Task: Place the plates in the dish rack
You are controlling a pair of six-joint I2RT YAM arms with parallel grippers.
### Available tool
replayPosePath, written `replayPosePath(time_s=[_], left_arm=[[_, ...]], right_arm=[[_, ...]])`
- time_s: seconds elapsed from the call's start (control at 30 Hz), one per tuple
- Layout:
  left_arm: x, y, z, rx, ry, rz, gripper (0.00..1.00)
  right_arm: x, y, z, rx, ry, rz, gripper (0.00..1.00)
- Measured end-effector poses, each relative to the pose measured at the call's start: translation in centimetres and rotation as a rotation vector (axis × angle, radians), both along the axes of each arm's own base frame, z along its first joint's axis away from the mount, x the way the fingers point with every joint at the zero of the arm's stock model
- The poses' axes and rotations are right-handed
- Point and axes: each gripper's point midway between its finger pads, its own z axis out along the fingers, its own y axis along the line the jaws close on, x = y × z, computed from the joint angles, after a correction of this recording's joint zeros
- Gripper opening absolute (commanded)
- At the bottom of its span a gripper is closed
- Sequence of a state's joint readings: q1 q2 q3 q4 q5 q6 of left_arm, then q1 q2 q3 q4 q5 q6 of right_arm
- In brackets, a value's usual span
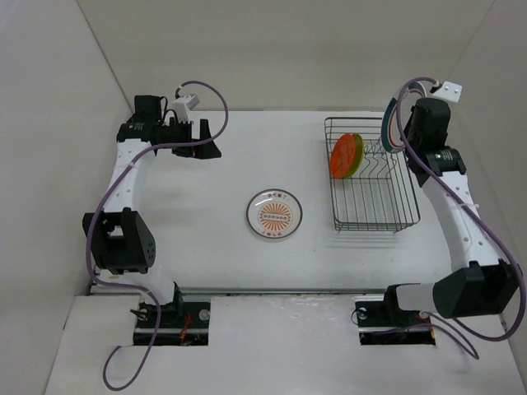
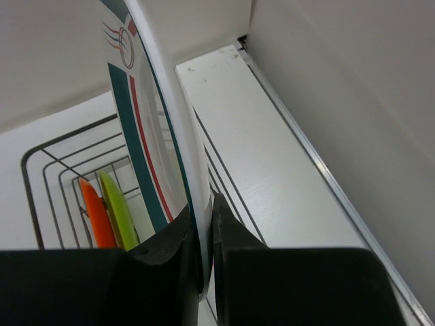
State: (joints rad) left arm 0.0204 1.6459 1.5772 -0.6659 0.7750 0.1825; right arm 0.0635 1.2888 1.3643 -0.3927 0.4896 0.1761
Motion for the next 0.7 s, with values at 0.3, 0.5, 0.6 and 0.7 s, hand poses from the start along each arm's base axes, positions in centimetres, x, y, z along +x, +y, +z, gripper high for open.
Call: replayPosePath(time_s=[0.3, 0.5, 0.6, 0.7], left_arm=[[0.2, 0.3, -0.1, 0.016, -0.004, 0.016, 1.00], [0.2, 0.3, -0.1, 0.017, -0.004, 0.017, 1.00], [0.2, 0.3, -0.1, 0.017, -0.004, 0.017, 1.00], [0.2, 0.3, -0.1, 0.017, -0.004, 0.017, 1.00]], right_arm=[[2.0, -1.0, -4.8, -0.065, 0.151, -0.036, 0.00], [2.8, -1.0, -6.8, -0.091, 0.210, -0.023, 0.00], [3.2, -0.8, -7.7, -0.093, 0.234, -0.008, 0.00], [3.5, -0.5, -8.3, -0.090, 0.249, 0.011, 0.00]])
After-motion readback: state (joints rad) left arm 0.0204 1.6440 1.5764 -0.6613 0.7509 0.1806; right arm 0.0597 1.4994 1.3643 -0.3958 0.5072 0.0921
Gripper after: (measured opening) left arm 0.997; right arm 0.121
